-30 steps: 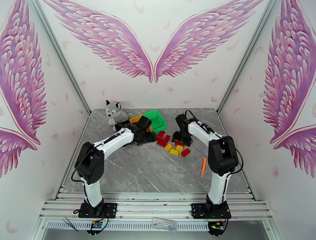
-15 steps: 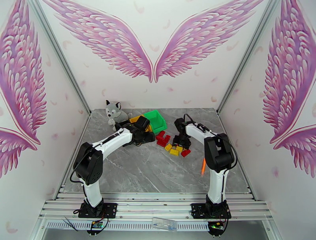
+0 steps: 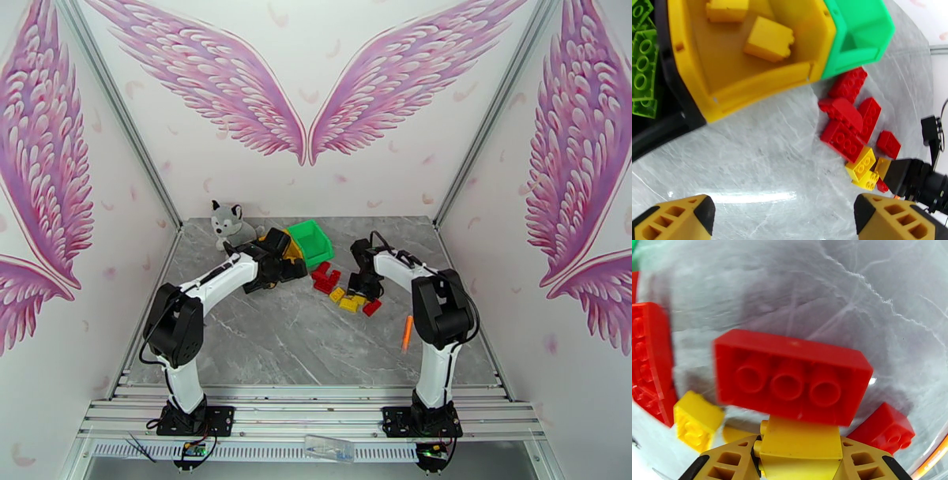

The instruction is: Sort the legos into containers by color

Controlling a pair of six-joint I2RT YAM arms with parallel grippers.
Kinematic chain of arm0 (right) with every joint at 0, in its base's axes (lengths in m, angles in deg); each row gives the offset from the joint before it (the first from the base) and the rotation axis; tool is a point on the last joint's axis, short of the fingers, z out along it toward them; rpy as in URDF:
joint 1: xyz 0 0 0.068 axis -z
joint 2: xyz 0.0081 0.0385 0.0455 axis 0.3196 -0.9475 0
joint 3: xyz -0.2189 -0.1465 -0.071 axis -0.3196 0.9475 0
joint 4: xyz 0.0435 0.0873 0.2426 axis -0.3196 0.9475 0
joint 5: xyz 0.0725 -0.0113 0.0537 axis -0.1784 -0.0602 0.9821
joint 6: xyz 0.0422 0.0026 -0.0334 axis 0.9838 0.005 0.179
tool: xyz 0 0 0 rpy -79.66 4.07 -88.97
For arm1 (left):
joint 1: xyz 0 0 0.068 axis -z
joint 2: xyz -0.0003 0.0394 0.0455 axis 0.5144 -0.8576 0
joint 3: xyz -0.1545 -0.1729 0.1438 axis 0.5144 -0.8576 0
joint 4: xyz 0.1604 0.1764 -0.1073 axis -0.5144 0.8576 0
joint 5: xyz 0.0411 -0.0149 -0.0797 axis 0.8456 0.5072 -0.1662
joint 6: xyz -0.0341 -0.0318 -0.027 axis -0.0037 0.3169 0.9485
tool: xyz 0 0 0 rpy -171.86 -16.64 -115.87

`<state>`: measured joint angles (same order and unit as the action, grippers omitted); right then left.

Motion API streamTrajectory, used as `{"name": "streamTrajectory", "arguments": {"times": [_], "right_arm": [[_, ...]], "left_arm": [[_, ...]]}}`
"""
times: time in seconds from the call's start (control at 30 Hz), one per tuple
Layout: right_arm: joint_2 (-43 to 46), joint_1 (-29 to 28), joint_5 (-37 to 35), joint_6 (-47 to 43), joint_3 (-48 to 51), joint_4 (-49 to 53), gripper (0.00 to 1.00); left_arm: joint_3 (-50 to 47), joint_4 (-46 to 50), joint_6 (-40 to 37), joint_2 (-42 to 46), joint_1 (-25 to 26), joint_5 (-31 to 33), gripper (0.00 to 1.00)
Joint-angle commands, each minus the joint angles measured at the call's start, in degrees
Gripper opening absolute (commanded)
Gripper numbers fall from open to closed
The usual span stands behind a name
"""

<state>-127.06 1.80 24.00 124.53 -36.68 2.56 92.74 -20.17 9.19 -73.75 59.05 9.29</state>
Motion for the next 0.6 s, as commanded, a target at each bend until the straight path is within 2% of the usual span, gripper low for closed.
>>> {"name": "streamTrajectory", "arguments": {"times": [0.0, 0.27, 0.47, 0.57], "right_arm": [[3.52, -1.28, 6.28, 3.63, -1.12, -3.63, 0.40], [-2.56, -5.31, 23.56, 12.93, -7.20, -17.82, 0.37], [-11.68, -7.00, 31.60, 23.38, -16.54, -29.35, 0.37], [-17.36, -7.59, 34.08, 28.71, -24.01, -33.99, 0.41]], "left_arm": [[4.83, -0.28, -0.16, 1.22, -2.25, -2.62, 0.99], [6.05, -7.62, 6.62, 0.06, -8.92, -11.91, 0.96], [3.06, -11.75, 11.48, 3.13, -12.90, -12.82, 0.95], [1.49, -11.94, 11.89, 4.99, -13.92, -12.50, 0.95]]}}
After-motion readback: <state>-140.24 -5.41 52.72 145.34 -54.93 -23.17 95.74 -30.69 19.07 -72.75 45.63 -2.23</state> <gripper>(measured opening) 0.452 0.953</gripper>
